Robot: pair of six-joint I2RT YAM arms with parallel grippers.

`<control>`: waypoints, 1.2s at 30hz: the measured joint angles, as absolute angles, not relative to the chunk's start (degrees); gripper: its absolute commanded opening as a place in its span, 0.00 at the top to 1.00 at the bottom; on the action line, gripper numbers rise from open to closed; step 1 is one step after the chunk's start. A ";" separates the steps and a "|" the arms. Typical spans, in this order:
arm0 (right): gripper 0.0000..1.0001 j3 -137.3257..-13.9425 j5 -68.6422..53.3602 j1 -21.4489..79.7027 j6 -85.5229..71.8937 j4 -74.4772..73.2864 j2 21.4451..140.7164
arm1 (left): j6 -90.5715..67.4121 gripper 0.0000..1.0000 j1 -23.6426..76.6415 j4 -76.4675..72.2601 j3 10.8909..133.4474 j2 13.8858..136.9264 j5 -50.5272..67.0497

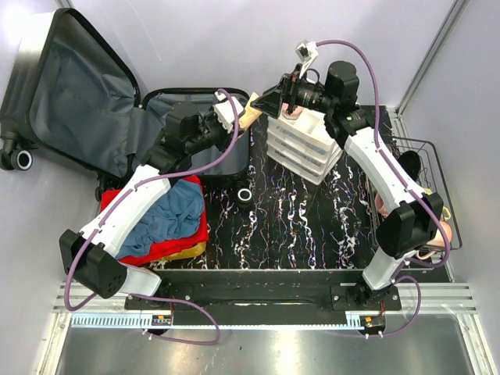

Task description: Open, take out, and arrange the luggage

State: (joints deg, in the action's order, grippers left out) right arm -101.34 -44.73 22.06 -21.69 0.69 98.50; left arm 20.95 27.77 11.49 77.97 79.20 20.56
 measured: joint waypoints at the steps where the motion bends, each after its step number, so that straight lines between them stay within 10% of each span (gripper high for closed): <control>1: 0.07 -100.42 -44.36 22.06 -21.63 0.84 98.17 | 20.80 0.90 27.77 11.05 77.97 79.20 20.38; 11: 0.32 -96.57 -41.17 22.20 -22.52 2.85 97.03 | 18.24 0.90 27.83 8.05 77.97 79.26 20.08; 17: 0.65 -96.38 -41.19 22.94 -25.02 6.85 97.17 | 16.58 0.89 28.03 7.18 77.97 79.26 20.10; 19: 0.84 -96.27 -41.23 23.22 -25.80 7.79 97.19 | 15.92 0.76 28.08 6.83 77.97 79.26 20.12; 21: 1.00 -96.16 -40.95 23.29 -25.58 8.05 97.19 | 15.53 0.42 28.08 6.72 77.97 79.26 20.12; 25: 1.00 -95.96 -39.83 23.05 -24.51 6.63 97.17 | 15.09 0.01 28.08 6.46 77.97 79.26 20.08; 36: 1.00 -100.88 -32.73 14.09 -11.86 -5.02 95.37 | 14.04 0.01 24.32 13.61 79.68 80.16 18.87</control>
